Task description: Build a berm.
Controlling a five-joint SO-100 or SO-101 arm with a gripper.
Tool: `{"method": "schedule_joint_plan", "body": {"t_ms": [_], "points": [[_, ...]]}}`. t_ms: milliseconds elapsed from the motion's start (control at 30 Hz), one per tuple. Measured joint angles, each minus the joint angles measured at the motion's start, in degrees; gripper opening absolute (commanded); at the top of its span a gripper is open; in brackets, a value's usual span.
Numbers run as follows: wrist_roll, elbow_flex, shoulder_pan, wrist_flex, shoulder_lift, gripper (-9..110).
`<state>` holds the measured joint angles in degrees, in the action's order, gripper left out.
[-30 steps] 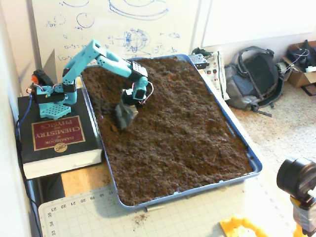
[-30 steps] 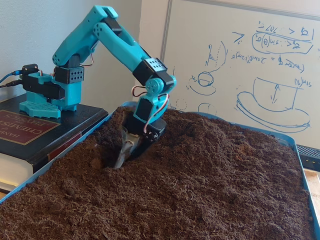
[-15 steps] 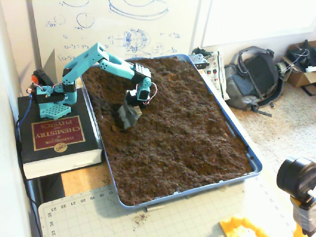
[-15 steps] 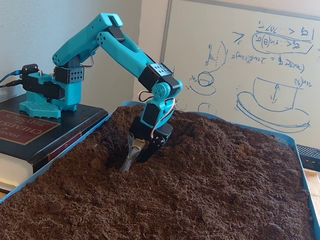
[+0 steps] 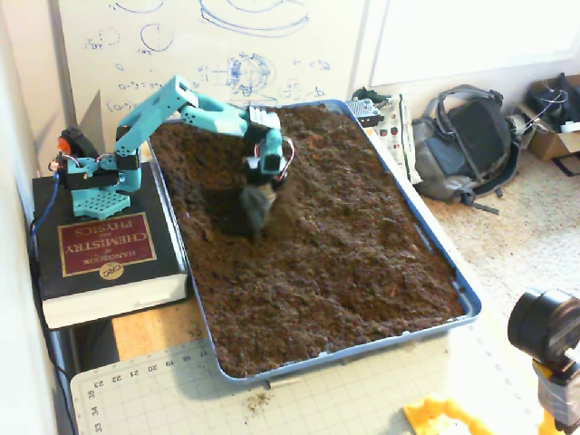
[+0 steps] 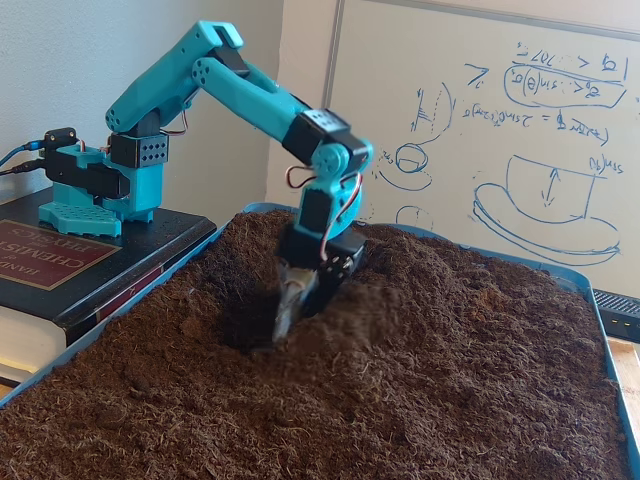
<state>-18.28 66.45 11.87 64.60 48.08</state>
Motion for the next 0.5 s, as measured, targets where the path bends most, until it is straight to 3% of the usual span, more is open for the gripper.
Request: {"method": "schedule_joint_plan", "body": {"t_ms": [500], "points": [[0.0, -4.3, -2.7, -2.3, 13.3, 1]]}}
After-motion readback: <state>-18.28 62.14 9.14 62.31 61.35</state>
